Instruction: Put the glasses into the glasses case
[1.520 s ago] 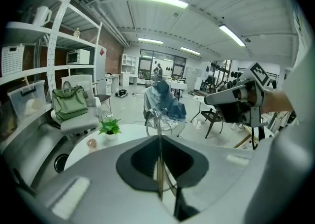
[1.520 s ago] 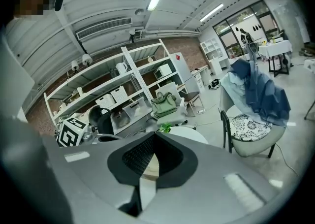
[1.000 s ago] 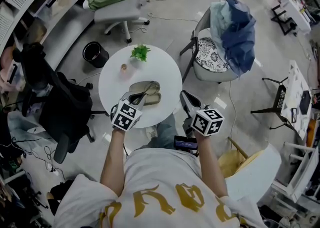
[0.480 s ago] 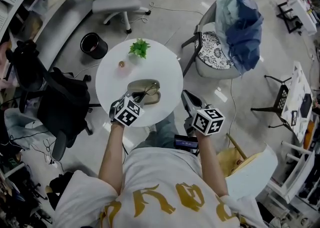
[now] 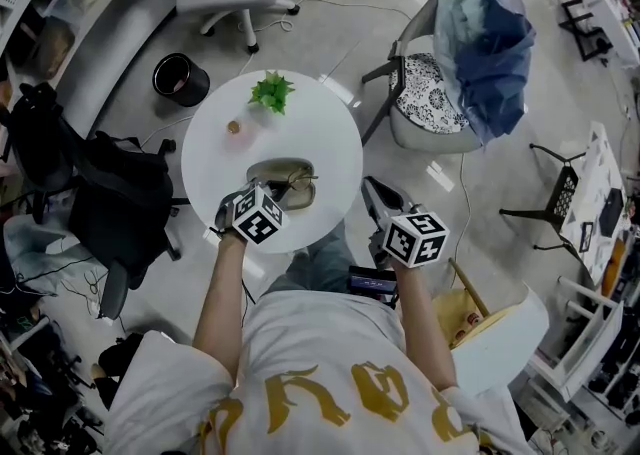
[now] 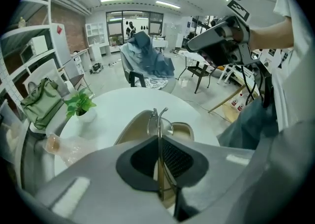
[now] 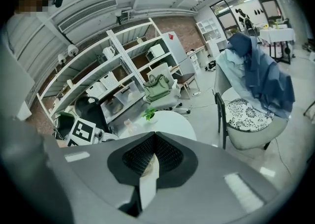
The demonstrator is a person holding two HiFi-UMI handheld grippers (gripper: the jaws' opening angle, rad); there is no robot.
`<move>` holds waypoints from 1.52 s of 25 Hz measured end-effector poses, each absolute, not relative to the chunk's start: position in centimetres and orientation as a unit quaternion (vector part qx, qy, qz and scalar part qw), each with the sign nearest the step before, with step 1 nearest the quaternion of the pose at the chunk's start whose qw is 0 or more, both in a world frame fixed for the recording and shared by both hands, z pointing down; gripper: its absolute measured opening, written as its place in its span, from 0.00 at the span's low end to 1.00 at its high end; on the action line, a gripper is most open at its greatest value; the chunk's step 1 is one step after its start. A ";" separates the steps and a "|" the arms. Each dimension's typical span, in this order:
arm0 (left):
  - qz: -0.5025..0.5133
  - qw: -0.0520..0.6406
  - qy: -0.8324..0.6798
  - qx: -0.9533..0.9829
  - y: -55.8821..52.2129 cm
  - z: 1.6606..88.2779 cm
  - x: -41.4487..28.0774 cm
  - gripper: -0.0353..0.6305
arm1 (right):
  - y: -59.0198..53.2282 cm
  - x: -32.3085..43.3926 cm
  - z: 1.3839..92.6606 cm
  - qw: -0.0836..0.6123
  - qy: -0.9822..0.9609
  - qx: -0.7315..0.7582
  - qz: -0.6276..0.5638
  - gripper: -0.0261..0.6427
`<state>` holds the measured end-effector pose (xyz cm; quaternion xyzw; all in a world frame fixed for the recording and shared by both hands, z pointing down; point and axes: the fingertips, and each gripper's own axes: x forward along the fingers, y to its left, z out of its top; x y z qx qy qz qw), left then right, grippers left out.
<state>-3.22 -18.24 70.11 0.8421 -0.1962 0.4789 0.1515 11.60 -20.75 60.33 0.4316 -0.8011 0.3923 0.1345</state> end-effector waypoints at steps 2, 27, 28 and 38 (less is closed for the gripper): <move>0.485 0.150 -0.192 0.840 -18.5 70.5 -3.1 0.08 | -20.9 11.7 60.6 0.148 -0.804 0.427 0.387 0.07; 0.481 0.144 -0.223 0.835 -19.0 70.4 -4.6 0.17 | -20.6 10.6 58.5 0.145 -0.821 0.426 0.352 0.08; 0.472 0.147 -0.233 0.838 -19.1 69.9 -4.6 0.16 | -20.4 10.6 58.3 0.146 -0.823 0.426 0.347 0.08; 0.405 0.121 -0.297 0.856 -19.3 64.4 -3.4 0.06 | -19.0 10.5 54.6 0.108 -0.840 0.435 0.307 0.08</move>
